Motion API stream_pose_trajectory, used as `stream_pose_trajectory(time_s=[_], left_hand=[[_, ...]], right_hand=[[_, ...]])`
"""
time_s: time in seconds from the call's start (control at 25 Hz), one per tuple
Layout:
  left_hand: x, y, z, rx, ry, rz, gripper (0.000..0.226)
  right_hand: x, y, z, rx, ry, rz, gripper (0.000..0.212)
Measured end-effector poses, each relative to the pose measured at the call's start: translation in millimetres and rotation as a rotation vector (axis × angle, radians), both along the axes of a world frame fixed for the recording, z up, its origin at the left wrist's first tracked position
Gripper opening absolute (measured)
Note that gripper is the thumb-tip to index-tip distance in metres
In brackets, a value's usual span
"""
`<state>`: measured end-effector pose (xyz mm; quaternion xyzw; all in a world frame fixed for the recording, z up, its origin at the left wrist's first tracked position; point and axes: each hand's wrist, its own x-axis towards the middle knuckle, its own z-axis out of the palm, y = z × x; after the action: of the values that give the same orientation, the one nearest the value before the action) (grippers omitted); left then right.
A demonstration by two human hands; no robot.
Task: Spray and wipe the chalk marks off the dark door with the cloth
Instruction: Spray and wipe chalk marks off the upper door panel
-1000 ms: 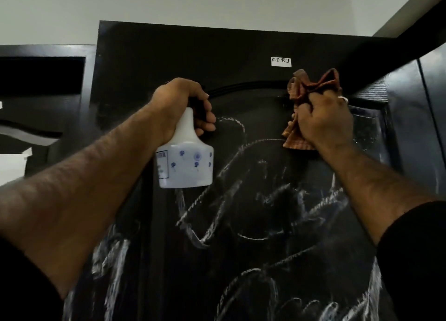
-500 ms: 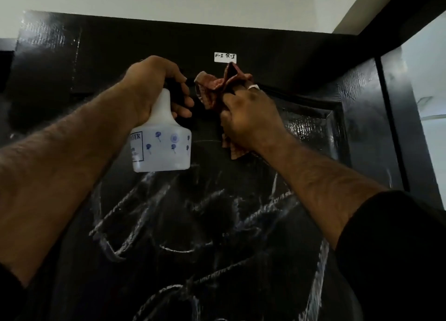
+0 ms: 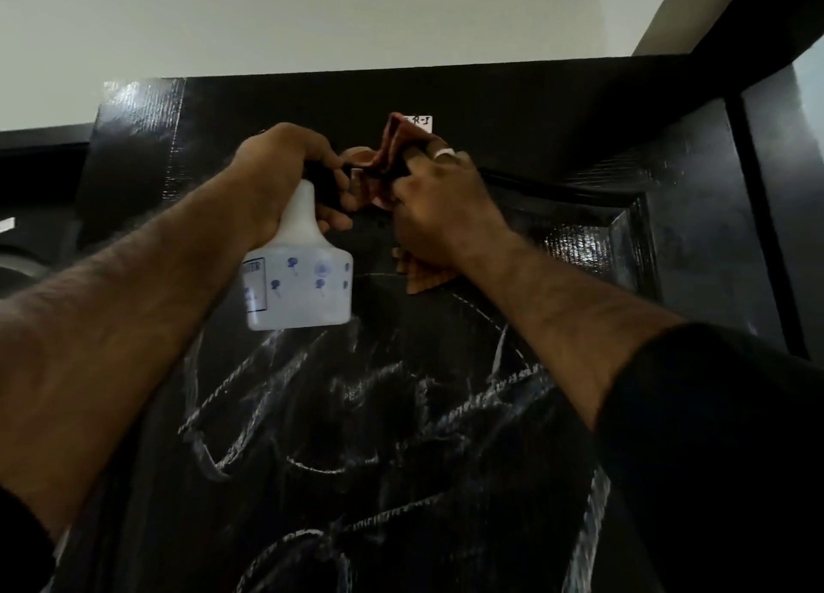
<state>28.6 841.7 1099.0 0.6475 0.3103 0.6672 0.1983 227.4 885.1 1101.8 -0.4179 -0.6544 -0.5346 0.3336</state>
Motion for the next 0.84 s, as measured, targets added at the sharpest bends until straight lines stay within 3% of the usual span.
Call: stream_pose_trajectory(time_s=[0.12,0.32,0.56,0.68,0.84], left_hand=[[5.7,-2.7,-1.4,-0.015,0.022,0.017,0.017],[50.5,-7.8,-3.3,-0.022,0.054,-0.063,0.015],[115.8,-11.2,-10.8,-0.031,0.114,-0.225,0.016],[136.3,-9.3,-14.0,-0.037,0.148,-0.278,0.018],[156.7,-8.7,-14.5,-0.061,0.154,-0.326,0.019]], right_hand=[[19.7,2.2,-1.2,0.003,-0.021,0.061,0.037],[96.5,-1.0,-34.5,0.075,0.148,0.11,0.034],[169.7,-19.2,-80.1,0.146,0.351,-0.002,0.036],[210.6,-20.5,-117.6,0.114,0.361,-0.132,0.045],[235.8,-14.3,-112.2,0.095,0.494,0.008,0.049]])
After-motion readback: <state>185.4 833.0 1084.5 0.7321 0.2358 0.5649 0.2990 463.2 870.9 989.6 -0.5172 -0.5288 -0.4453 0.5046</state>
